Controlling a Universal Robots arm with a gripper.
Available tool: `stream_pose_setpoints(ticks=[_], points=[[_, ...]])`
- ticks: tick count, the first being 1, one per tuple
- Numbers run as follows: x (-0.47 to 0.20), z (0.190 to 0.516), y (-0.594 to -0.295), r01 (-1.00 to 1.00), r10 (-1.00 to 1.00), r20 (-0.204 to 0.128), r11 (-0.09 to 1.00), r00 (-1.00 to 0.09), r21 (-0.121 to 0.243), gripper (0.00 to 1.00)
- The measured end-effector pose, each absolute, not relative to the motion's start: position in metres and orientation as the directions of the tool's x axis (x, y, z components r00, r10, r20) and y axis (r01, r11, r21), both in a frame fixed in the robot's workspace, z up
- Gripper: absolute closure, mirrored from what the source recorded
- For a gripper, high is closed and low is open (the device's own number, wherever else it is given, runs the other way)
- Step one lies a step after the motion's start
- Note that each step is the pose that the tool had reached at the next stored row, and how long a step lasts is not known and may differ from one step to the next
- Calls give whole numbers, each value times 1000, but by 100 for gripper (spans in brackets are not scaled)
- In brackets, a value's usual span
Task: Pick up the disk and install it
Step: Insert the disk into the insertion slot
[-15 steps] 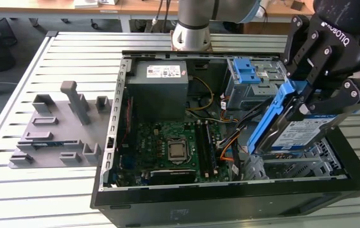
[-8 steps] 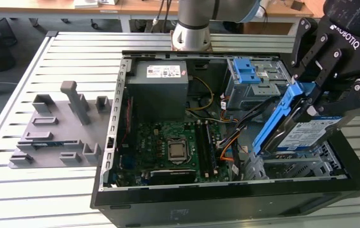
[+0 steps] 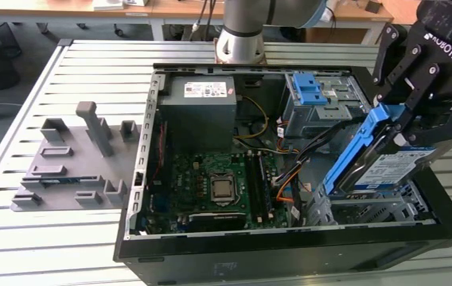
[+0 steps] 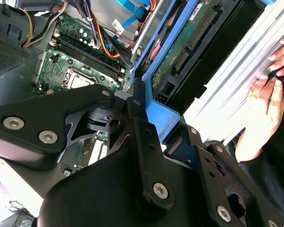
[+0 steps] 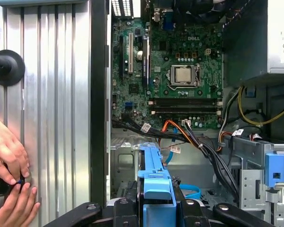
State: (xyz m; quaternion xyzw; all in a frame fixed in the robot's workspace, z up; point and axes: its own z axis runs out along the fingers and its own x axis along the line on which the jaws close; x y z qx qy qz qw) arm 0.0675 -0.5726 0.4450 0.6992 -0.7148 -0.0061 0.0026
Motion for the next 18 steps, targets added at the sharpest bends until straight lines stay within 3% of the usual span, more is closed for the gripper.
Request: stream_pose_setpoints(ticks=[18], points=[[74, 437, -572, -1000, -1000, -5, 22, -22, 12, 63]])
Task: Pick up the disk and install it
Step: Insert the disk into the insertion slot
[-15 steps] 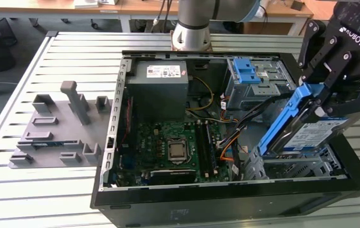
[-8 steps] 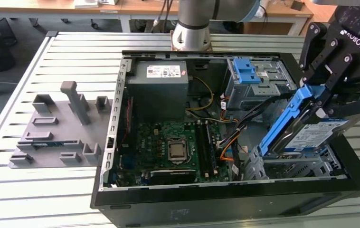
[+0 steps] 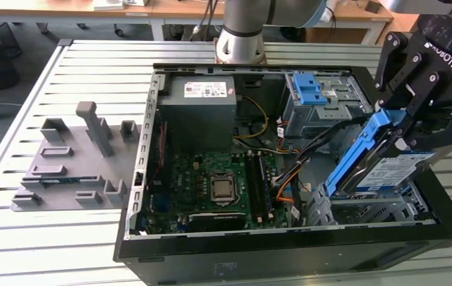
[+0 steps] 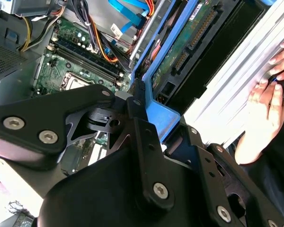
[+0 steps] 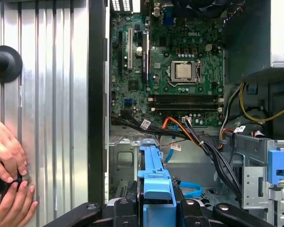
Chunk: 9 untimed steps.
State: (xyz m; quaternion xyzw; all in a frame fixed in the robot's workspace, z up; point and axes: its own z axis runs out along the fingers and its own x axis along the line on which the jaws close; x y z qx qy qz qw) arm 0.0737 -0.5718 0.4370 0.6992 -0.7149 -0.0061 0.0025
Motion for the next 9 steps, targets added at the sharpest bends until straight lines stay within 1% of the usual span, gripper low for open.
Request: stream_pose_setpoints(ticks=[9], points=[[74, 433, -571, -1000, -1000, -5, 22, -22, 12, 63]])
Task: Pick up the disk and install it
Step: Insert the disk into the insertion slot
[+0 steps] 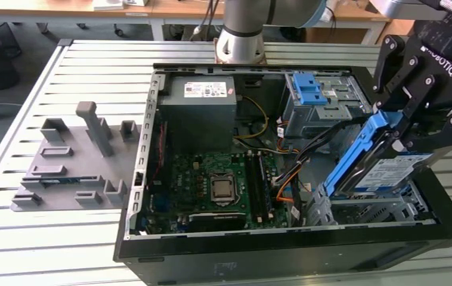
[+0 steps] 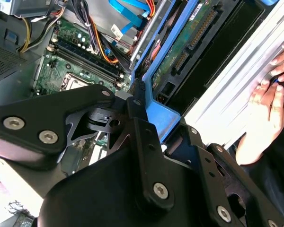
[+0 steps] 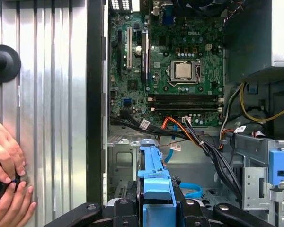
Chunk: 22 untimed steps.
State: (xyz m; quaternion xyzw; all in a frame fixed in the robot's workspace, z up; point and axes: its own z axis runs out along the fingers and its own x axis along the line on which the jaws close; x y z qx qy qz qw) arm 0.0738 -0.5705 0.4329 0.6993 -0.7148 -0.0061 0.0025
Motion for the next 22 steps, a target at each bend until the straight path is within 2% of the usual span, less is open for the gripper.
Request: stream_pose_setpoints(ticks=[22], points=[[74, 411, -571, -1000, -1000, -5, 22, -22, 12, 63]])
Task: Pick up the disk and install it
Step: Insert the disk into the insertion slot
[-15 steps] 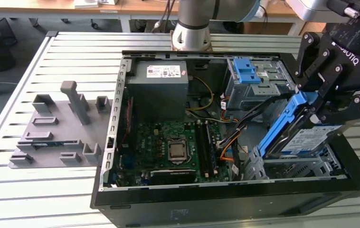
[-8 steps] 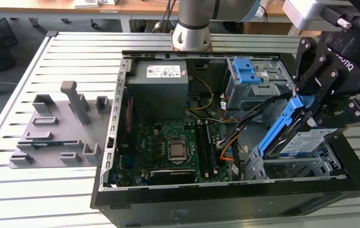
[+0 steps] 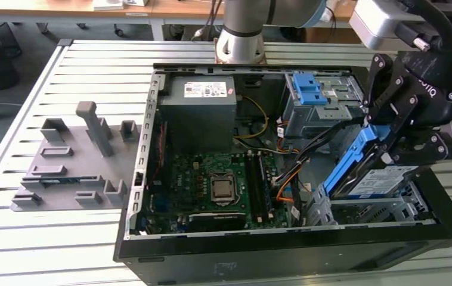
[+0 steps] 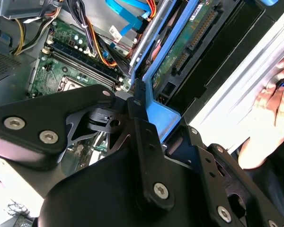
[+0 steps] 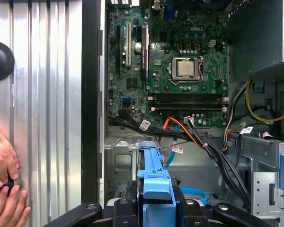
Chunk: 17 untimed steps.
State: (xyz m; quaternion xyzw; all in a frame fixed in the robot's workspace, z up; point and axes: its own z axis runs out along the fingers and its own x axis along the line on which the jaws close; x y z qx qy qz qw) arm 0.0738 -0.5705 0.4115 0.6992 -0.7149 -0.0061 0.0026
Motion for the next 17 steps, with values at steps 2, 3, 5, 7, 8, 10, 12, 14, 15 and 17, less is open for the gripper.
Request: stream_pose_setpoints(ticks=[2, 3, 5, 7, 8, 10, 12, 14, 15, 17], points=[[74, 410, -571, -1000, -1000, -5, 22, -22, 12, 63], [74, 409, -571, -1000, -1000, -5, 22, -22, 12, 63], [74, 408, -570, -1000, -1000, -5, 22, -22, 12, 63], [74, 407, -571, -1000, -1000, -5, 22, -22, 12, 63], [74, 406, -571, -1000, -1000, -5, 22, -22, 12, 63], [74, 405, -571, -1000, -1000, -5, 22, -22, 12, 63], [74, 403, -571, -1000, -1000, -5, 22, -22, 12, 63], [74, 401, -571, -1000, -1000, -5, 22, -22, 12, 63], [74, 401, -571, -1000, -1000, -5, 22, -22, 12, 63], [74, 399, -571, -1000, -1000, -5, 22, -22, 12, 63]])
